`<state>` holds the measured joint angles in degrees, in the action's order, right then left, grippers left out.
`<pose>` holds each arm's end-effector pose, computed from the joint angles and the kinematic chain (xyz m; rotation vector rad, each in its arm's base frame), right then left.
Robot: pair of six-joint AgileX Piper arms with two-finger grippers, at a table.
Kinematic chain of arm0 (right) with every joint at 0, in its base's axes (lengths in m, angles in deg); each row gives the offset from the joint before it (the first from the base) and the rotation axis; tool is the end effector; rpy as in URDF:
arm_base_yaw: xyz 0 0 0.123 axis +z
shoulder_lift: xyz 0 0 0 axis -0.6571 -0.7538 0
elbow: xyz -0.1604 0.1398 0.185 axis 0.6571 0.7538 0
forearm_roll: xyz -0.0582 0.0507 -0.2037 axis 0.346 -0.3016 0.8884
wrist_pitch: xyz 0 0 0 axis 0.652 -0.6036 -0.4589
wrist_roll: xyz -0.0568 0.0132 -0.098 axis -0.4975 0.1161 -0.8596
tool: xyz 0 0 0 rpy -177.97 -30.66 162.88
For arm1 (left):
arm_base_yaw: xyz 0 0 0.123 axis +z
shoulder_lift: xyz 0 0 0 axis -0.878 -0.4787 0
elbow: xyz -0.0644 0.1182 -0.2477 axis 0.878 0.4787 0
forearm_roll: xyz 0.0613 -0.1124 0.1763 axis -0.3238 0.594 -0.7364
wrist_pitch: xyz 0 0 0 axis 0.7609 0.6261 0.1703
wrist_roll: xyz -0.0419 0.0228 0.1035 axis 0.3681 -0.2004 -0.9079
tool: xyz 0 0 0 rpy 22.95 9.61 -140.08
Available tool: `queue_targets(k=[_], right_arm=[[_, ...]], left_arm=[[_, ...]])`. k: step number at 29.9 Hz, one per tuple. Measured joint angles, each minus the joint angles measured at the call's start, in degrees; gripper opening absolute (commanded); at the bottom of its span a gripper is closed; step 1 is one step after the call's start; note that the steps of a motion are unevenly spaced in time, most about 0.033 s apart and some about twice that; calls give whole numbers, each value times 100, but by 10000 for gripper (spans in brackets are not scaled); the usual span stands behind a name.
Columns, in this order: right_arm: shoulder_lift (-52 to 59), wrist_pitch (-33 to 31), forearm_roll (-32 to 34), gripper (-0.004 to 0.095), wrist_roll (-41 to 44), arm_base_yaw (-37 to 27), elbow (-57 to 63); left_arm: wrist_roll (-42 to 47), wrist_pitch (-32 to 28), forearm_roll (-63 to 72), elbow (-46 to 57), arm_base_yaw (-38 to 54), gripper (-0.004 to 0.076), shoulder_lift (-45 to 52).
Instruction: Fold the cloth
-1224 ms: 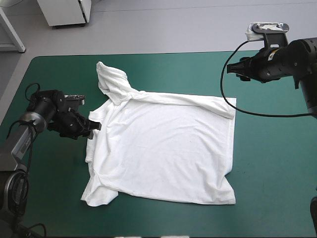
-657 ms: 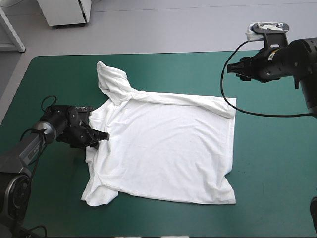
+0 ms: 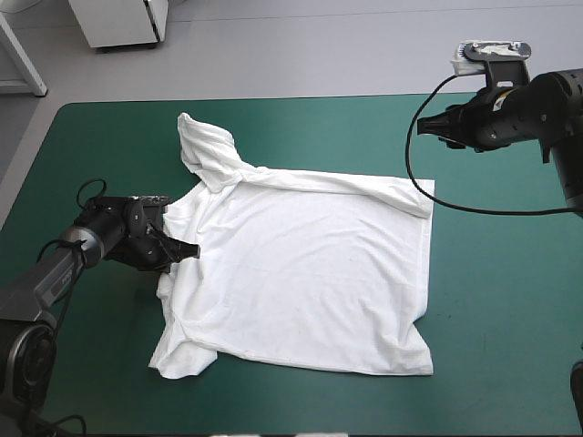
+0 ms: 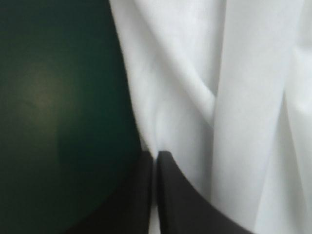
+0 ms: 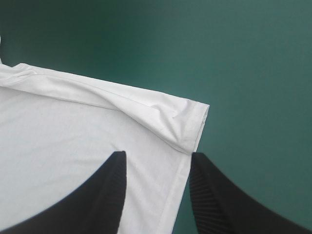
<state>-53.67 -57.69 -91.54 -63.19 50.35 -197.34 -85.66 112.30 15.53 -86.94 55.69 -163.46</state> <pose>0.2814 0.0518 0.4416 -0.1103 2.3627 0.1818 0.2841 -0.0297 0.2044 0.0335 2.9140 -0.0474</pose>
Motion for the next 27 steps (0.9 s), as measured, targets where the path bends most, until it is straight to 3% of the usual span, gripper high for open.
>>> queue_targets(k=[6, 16, 27], right_arm=[[0, 0, 0, 391, -5, 0, 0], [0, 0, -481, 391, -17, 0, 0], [19, 0, -1095, 391, -103, 0, 0]], left_arm=[[250, 78, -1033, -649, 121, -22, -235], [299, 98, -1778, -1771, 1251, -22, -687], [299, 184, -1936, -4714, 1562, -22, -2565]])
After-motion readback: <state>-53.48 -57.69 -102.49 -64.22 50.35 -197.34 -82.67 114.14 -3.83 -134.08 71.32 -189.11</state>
